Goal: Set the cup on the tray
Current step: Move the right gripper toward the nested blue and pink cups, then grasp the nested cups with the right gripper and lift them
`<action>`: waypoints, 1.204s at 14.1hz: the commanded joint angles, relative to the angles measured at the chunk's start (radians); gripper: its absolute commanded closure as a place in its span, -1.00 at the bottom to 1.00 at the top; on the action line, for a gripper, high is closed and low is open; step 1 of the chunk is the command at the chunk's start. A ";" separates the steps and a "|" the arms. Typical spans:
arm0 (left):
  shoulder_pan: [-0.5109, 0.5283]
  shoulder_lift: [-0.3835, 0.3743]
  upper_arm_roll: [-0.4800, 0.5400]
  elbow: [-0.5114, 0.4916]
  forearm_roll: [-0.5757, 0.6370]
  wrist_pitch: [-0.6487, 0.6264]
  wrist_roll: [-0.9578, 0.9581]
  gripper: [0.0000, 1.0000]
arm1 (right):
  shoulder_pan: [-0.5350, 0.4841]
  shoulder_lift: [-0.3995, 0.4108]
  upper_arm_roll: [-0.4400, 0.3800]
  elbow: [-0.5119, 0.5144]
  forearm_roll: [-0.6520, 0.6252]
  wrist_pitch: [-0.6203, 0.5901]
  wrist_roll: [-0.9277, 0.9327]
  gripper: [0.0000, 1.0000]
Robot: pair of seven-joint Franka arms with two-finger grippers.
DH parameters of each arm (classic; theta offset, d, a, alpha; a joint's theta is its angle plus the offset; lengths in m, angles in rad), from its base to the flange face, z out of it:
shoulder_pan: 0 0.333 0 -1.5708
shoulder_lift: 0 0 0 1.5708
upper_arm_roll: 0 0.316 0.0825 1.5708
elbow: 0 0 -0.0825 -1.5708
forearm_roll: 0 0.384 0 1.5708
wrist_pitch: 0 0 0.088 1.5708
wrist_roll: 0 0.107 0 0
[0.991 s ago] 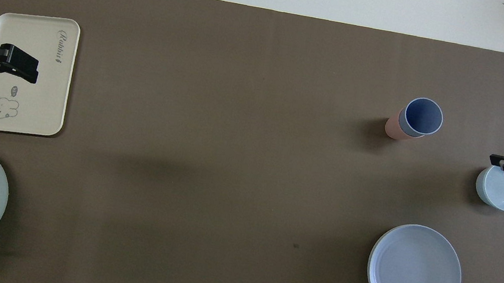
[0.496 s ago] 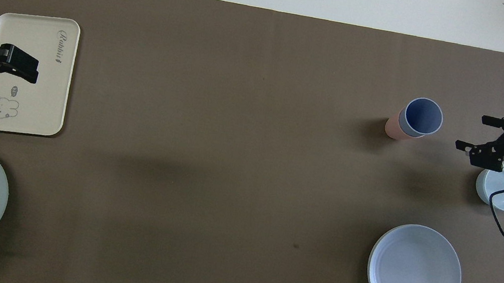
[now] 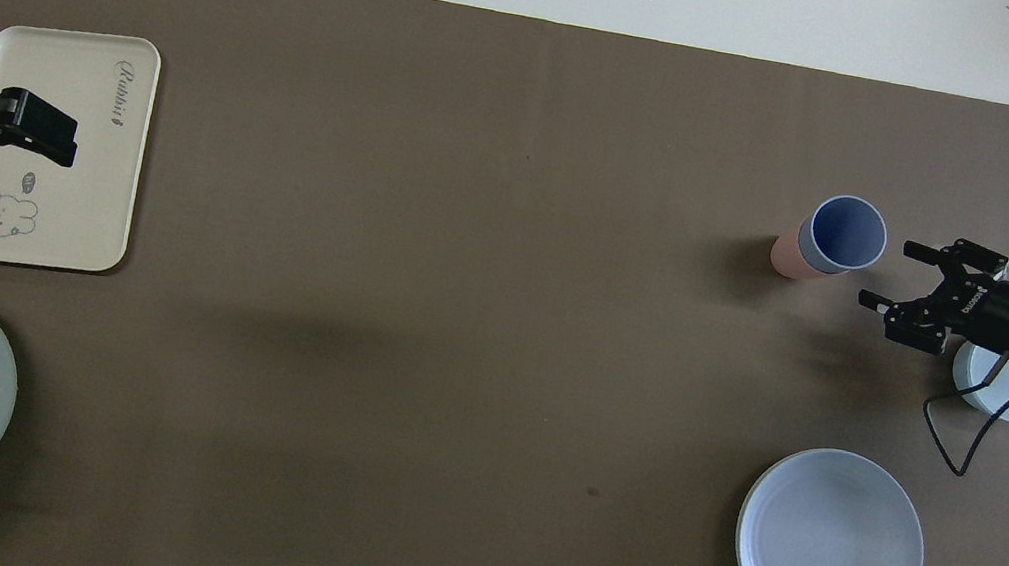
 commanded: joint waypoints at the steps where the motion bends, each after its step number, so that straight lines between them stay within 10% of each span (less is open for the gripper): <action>1: 0.008 -0.024 0.000 -0.025 -0.013 -0.005 0.009 -1.00 | 0.000 0.006 0.010 -0.030 0.103 -0.017 -0.083 -1.00; 17: 0.008 -0.024 0.000 -0.025 -0.014 -0.005 0.009 -1.00 | 0.104 0.009 0.011 -0.039 0.260 0.017 -0.130 -1.00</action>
